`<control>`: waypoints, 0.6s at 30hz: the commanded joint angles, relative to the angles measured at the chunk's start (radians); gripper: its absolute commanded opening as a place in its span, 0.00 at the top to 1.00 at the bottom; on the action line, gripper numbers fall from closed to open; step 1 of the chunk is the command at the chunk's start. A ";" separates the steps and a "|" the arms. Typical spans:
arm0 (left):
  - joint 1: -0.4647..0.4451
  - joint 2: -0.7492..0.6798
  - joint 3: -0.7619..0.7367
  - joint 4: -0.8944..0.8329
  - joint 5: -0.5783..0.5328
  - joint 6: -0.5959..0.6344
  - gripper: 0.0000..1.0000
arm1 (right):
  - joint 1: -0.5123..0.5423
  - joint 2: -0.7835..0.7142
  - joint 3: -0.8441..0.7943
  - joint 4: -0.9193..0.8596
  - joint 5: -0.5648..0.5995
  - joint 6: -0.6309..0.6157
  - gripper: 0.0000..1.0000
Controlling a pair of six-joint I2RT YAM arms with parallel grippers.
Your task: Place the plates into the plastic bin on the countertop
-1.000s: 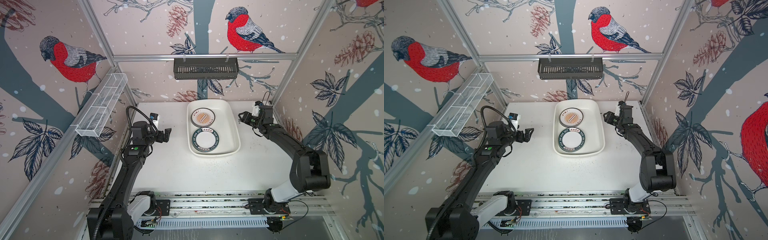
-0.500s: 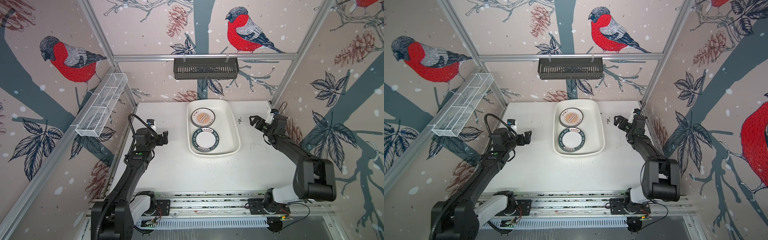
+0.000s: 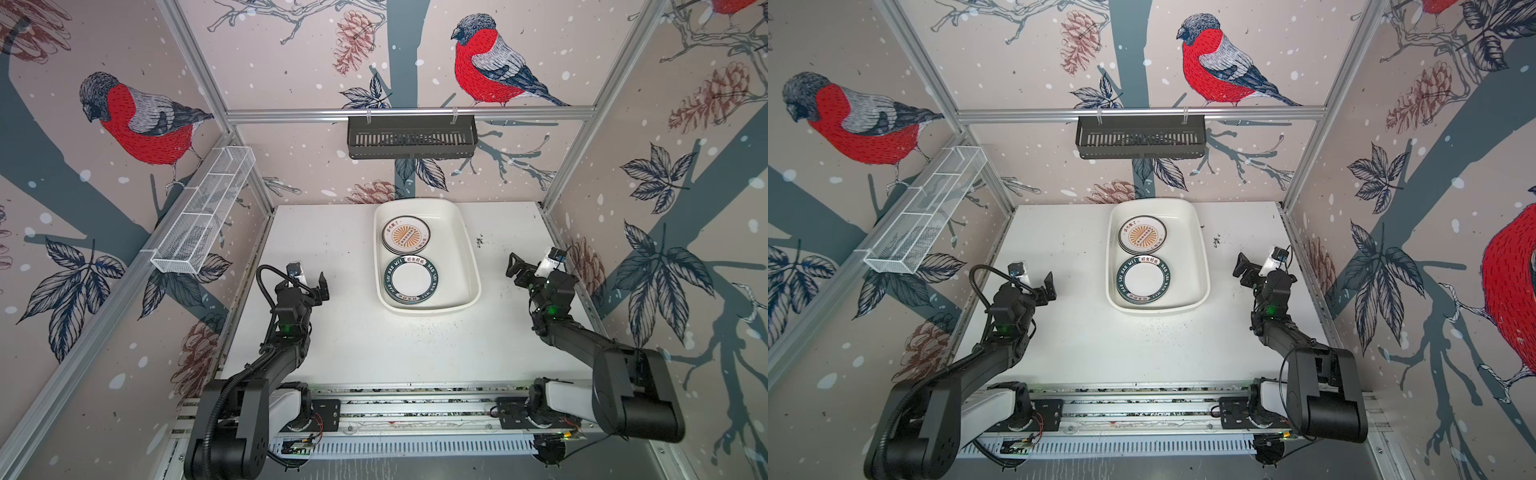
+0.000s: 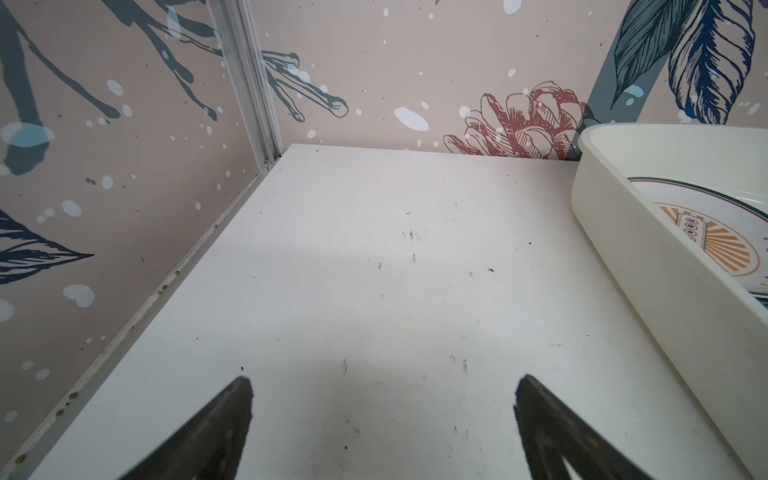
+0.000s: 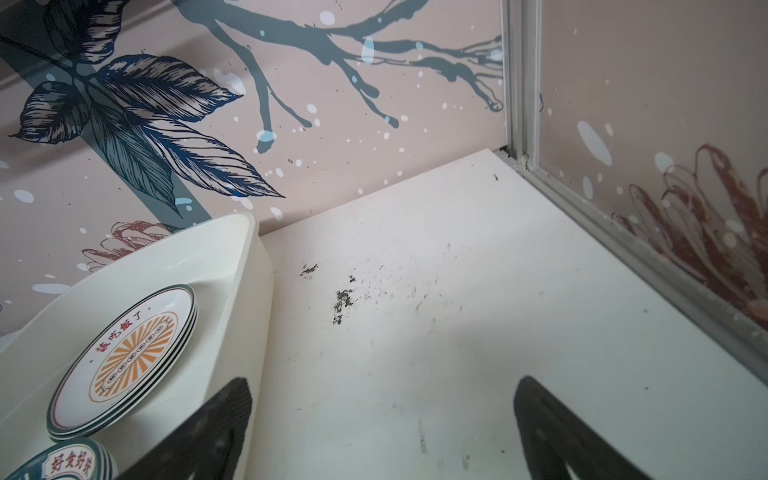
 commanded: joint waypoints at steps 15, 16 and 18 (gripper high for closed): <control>0.005 0.431 -0.160 0.885 0.097 0.031 0.01 | -0.005 -0.154 -0.245 0.250 0.175 -0.119 0.00; 0.005 0.429 -0.158 0.875 0.088 0.027 0.01 | -0.005 -0.155 -0.258 0.258 0.180 -0.122 0.00; 0.005 0.457 -0.162 0.920 0.080 0.023 0.01 | -0.007 -0.137 -0.296 0.327 0.193 -0.122 0.01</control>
